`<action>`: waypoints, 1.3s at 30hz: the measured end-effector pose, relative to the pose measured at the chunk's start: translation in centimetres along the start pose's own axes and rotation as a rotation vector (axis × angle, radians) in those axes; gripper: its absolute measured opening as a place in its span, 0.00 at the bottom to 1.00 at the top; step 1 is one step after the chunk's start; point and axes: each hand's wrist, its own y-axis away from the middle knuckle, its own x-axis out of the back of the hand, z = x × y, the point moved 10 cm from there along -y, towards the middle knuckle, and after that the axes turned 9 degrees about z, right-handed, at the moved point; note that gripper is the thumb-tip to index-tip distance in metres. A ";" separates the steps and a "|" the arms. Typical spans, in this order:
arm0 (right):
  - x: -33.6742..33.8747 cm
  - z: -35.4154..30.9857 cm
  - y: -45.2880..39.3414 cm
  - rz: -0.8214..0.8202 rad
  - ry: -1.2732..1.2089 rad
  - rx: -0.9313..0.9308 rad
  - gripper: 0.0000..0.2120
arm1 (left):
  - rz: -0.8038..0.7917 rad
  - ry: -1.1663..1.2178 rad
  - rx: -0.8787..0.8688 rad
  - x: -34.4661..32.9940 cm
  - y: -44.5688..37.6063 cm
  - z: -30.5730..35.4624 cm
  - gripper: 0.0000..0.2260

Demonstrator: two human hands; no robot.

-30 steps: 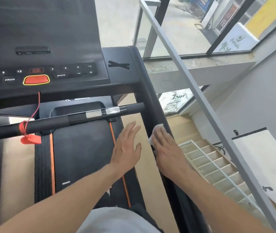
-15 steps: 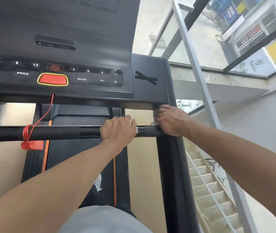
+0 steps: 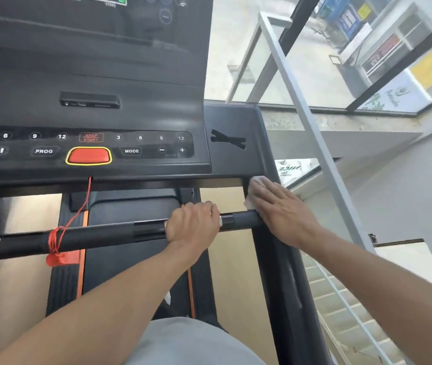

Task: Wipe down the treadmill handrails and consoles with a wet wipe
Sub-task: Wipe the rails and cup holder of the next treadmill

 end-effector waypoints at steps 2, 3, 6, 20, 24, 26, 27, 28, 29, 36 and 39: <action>0.1 0.0 3.6 0.075 -0.222 -0.329 0.25 | 0.019 0.012 -0.004 0.2 0.0 0.0 0.16; -0.4 -0.1 5.3 0.078 -0.327 -0.510 0.26 | 0.021 0.032 -0.003 0.1 0.0 -0.1 0.16; -1.2 -0.9 9.1 0.054 -0.468 -0.862 0.29 | 0.033 0.082 0.015 -0.1 -0.1 -0.4 0.17; -1.8 -7.3 11.9 -0.162 0.186 -0.167 0.29 | 0.158 0.087 -0.070 0.9 0.4 0.1 0.15; -5.4 -12.3 18.5 -0.791 0.270 0.308 0.28 | 0.201 0.084 -0.115 1.2 0.3 0.4 0.15; -5.7 -13.7 19.6 -0.909 0.359 0.528 0.26 | 0.183 0.091 -0.133 0.9 0.3 0.6 0.15; -5.9 -13.4 18.7 -0.907 0.426 0.590 0.25 | 0.174 0.096 -0.143 0.7 0.4 0.6 0.15; -5.9 -12.6 16.8 -0.858 0.491 0.607 0.25 | 0.175 0.103 -0.149 0.5 0.4 0.6 0.15; -5.8 -11.3 14.1 -0.780 0.532 0.560 0.26 | 0.175 0.111 -0.152 0.5 0.4 0.5 0.15; -7.2 -11.5 15.4 -0.789 0.578 0.513 0.27 | 0.200 0.136 -0.167 0.2 0.4 0.1 0.15; -6.9 -14.0 23.0 -0.995 0.548 0.463 0.23 | 0.220 0.114 -0.149 0.4 0.4 0.3 0.16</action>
